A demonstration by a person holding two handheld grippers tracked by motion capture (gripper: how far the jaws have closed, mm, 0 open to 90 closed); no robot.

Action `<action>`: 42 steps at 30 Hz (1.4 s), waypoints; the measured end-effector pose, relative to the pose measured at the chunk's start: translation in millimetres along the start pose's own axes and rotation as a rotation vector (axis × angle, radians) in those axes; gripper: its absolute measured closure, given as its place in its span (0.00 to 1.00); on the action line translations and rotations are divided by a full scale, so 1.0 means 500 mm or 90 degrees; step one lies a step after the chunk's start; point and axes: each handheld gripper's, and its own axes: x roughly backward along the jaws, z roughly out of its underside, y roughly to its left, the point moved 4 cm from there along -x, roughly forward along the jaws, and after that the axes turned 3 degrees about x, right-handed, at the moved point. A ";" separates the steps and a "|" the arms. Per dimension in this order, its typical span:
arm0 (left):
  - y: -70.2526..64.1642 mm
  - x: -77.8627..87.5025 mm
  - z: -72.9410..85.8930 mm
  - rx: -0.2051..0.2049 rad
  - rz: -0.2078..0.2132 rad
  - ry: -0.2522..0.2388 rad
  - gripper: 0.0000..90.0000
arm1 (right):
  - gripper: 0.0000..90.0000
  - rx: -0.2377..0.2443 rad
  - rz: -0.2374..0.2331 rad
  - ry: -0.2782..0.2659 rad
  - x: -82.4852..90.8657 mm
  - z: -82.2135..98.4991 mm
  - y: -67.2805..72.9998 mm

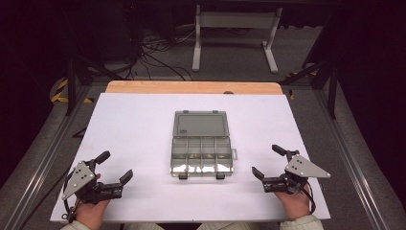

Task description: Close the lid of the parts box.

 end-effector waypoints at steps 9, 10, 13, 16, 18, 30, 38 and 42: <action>-0.003 -0.003 0.001 -0.007 0.000 0.008 0.00 | 0.03 0.006 -0.009 -0.006 0.001 -0.001 0.000; -0.004 -0.003 0.002 -0.008 0.001 0.012 0.00 | 0.03 0.005 -0.011 -0.006 0.000 -0.001 0.000; -0.004 -0.003 0.001 -0.011 0.006 0.019 0.00 | 0.04 0.006 -0.012 0.001 0.000 -0.001 0.003; -0.004 -0.002 0.001 -0.014 0.011 0.020 0.00 | 0.04 0.006 -0.013 -0.003 0.000 -0.002 0.004; -0.004 -0.001 0.001 -0.013 0.012 0.020 0.00 | 0.05 0.004 -0.014 0.002 0.000 -0.002 0.003; 0.002 -0.011 -0.022 0.011 0.027 0.046 0.02 | 0.03 -0.010 -0.026 0.033 -0.013 -0.012 0.006; -0.005 -0.048 -0.048 0.005 0.042 0.080 0.03 | 0.03 -0.023 -0.040 0.068 -0.045 -0.030 0.009; -0.008 -0.076 -0.073 0.018 0.064 0.081 0.03 | 0.06 -0.027 -0.035 0.082 -0.063 -0.047 -0.001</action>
